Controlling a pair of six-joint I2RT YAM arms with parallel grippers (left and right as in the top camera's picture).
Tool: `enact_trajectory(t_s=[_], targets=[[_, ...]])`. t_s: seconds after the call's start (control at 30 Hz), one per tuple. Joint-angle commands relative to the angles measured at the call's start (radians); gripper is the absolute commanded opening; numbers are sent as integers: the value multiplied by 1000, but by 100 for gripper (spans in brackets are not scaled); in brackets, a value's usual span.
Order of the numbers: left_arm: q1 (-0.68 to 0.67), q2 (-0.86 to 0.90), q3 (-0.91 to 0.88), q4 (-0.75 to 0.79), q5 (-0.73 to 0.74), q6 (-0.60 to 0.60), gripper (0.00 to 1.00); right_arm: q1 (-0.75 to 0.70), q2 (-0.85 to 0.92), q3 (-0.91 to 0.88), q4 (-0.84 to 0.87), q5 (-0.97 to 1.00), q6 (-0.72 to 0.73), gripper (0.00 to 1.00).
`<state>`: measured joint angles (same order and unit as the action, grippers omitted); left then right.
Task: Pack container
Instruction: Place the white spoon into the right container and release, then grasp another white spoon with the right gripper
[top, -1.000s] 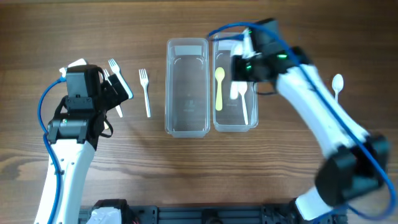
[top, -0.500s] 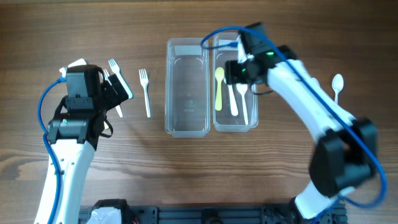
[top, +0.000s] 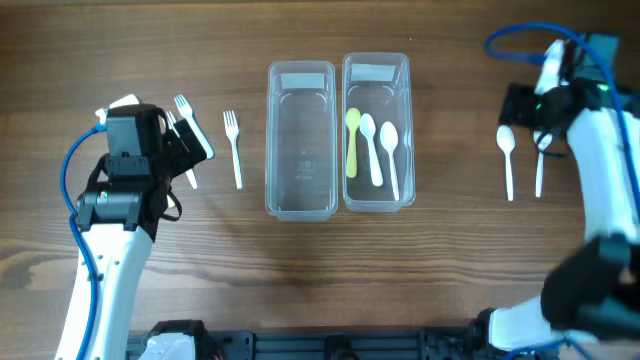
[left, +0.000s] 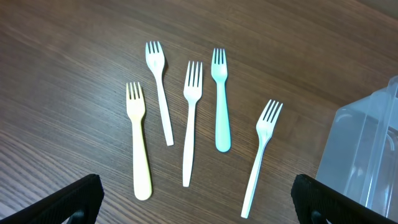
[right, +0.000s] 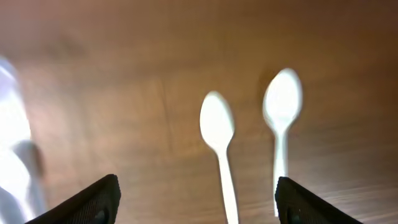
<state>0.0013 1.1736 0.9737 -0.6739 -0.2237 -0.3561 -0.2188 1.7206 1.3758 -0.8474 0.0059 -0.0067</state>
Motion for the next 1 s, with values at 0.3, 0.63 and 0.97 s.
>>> enact_trajectory(t_s=[0.3,0.63,0.97], targets=[[5,3,19,3,-13,12,100,-67,287,-28,25,16,-175,80],[5,3,19,3,-13,12,100,-73,319,-30,47,-14,-164,54],[5,3,19,3,-13,12,100,-73,364,-42,46,-14,-94,13]])
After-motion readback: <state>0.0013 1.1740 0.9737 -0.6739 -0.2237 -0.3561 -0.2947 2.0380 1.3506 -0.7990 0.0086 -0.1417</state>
